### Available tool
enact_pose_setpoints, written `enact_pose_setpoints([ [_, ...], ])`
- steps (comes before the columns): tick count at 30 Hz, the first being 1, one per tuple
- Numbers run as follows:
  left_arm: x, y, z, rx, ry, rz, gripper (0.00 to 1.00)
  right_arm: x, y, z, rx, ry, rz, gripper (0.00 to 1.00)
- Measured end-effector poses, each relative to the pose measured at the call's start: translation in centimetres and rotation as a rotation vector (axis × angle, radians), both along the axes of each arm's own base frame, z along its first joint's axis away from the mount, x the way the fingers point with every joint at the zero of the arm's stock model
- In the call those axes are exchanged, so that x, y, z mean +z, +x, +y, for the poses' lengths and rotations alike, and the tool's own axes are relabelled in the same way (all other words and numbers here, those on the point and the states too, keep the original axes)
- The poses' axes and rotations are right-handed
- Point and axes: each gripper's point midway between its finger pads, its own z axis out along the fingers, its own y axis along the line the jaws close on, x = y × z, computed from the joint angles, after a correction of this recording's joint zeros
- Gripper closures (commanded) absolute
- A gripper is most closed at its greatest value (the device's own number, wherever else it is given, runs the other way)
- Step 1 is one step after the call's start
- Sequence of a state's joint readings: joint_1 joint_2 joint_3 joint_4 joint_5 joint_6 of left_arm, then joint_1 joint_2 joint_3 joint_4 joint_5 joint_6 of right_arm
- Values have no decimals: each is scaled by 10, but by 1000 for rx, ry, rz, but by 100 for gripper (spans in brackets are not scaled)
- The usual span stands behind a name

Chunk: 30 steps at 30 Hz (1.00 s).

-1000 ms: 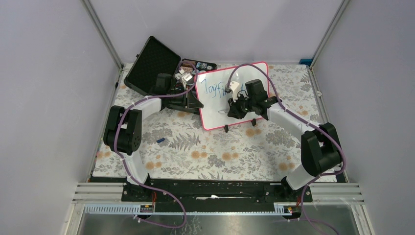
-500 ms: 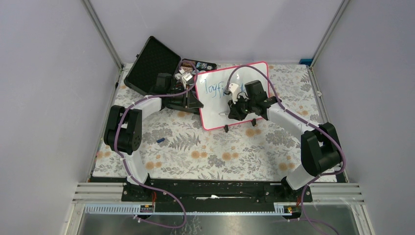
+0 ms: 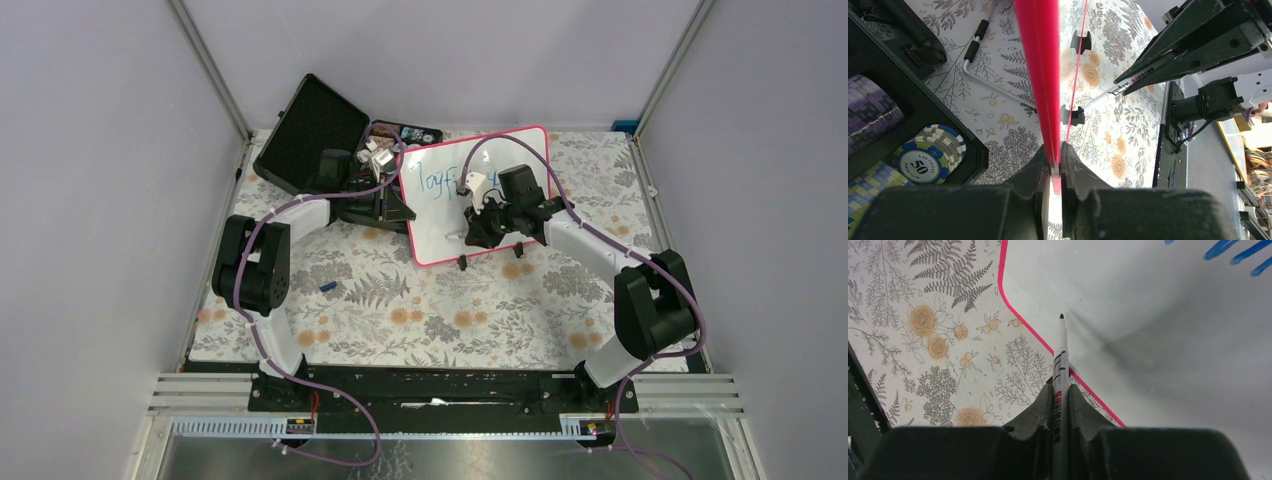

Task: Write a sentence on the whiteboard

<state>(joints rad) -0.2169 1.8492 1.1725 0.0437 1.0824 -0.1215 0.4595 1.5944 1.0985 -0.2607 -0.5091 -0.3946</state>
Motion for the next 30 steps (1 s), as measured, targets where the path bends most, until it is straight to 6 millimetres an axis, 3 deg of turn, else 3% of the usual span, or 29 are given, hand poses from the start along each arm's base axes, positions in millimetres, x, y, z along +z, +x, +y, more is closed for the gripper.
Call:
enact_pose_setpoints([
  [9, 1, 0, 0, -1, 2, 2, 100, 20, 15, 4, -34, 20, -43, 100],
  [19, 1, 0, 0, -3, 5, 1, 100, 20, 24, 2, -71, 7, -67, 100],
  [30, 1, 1, 0, -4, 7, 1, 100, 10, 17, 1, -55, -1, -39, 100],
])
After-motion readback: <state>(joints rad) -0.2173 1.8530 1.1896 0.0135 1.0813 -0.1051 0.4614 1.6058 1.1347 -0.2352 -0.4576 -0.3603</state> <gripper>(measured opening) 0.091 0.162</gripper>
